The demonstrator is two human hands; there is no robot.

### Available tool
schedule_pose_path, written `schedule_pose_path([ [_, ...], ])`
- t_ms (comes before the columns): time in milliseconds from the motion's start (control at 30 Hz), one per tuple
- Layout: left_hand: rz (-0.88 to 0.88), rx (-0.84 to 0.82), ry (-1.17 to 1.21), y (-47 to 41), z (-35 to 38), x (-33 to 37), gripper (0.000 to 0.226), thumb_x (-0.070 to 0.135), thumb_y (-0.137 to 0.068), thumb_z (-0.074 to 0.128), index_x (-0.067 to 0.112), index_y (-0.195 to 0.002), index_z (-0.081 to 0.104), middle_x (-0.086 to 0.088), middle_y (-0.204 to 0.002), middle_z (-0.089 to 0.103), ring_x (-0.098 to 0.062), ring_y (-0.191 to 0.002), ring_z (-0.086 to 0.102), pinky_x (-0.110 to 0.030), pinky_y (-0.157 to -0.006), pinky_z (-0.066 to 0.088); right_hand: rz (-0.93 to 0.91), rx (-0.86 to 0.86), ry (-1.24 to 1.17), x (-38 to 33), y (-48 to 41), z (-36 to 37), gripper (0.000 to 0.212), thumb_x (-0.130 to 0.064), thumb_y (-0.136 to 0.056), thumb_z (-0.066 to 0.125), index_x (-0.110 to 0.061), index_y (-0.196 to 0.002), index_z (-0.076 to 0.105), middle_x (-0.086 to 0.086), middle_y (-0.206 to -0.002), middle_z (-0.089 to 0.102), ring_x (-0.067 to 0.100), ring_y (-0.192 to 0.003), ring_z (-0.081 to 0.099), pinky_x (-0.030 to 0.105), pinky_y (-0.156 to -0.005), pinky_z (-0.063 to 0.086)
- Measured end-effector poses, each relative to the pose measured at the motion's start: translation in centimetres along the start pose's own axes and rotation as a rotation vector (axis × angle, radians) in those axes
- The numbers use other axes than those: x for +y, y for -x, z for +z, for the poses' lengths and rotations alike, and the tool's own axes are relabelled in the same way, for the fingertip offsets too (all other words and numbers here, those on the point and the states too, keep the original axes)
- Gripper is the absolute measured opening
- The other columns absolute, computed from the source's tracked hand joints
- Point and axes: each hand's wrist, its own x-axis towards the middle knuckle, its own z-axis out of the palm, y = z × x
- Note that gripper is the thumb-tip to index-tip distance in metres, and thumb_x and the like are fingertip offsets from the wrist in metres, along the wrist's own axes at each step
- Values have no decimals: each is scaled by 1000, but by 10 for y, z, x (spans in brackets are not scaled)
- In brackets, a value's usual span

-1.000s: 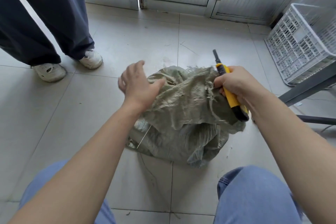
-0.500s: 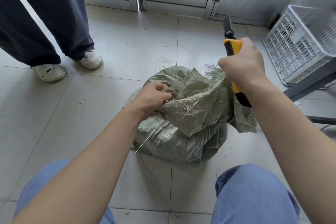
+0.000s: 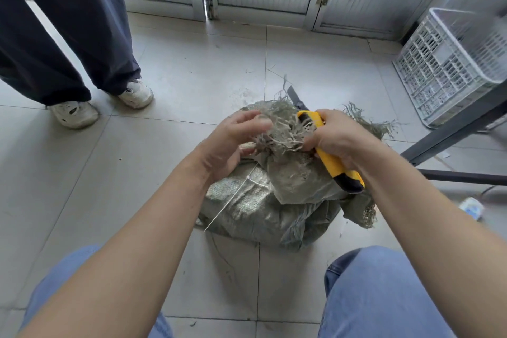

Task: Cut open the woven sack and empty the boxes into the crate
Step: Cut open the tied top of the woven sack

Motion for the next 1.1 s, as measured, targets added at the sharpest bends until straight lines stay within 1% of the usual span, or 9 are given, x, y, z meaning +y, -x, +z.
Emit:
schedule_pose_path([
  [133,-27,-177,100,0,3,-5,59,15,-66,73,22,-120,51,-8,-120,57,-19,-104,58,-33,-90,48,19,50,-126,5,0,-5,14,3,-82,60,-8,-89,57,11,-74,52,21,-60,48,28,-54,45],
  [200,-30,-228,112,-2,4,-7,48,0,-74,68,19,-116,55,-6,-110,63,-16,-94,64,-29,-83,56,38,83,-182,7,-1,-6,12,3,-85,54,-9,-83,54,9,-70,47,19,-56,43,24,-50,41],
  [333,-12,-112,17,-7,12,-9,15,-7,-83,60,3,-93,66,-7,-82,71,-14,-73,68,-24,-69,60,76,87,-248,9,-1,-8,8,-1,-88,54,-8,-84,54,8,-69,45,18,-57,42,21,-48,37],
  [433,26,52,-63,-12,17,-6,10,1,-85,61,5,-75,58,5,-55,65,-2,-51,61,-12,-49,48,12,134,-175,9,-2,-11,15,-2,-81,60,-8,-93,52,10,-79,50,21,-63,47,26,-53,42],
  [567,-2,202,-69,-20,19,-9,24,7,-78,62,-2,-99,57,-11,-72,63,-17,-54,62,-28,-50,51,-202,286,-192,-9,9,-17,29,-15,-79,69,-11,-100,50,4,-85,49,20,-74,51,35,-63,45],
  [667,26,221,-68,-21,25,-7,13,9,-77,63,4,-89,61,-8,-69,63,-18,-58,59,-33,-59,51,-256,107,-137,-20,17,-8,43,-24,-74,78,-14,-106,52,4,-95,57,17,-78,56,30,-66,47],
  [767,56,214,28,-19,26,-1,7,4,-79,64,5,-85,62,-3,-65,66,-17,-58,61,-29,-56,51,-192,68,27,-14,10,4,34,-12,-74,76,-13,-98,53,2,-82,55,18,-70,54,27,-55,41],
  [900,72,200,156,-15,19,3,22,5,-81,67,5,-101,57,-5,-80,67,-12,-57,64,-22,-48,51,-57,-8,-224,1,0,4,19,3,-72,66,-10,-78,53,10,-67,52,24,-58,53,33,-56,47],
  [1100,385,371,-125,-8,20,-2,17,23,-81,70,27,-90,57,-3,-104,55,-17,-92,57,-29,-71,51,18,-39,-354,11,-4,1,25,9,-77,58,-12,-71,45,6,-62,48,16,-49,45,24,-48,41],
])
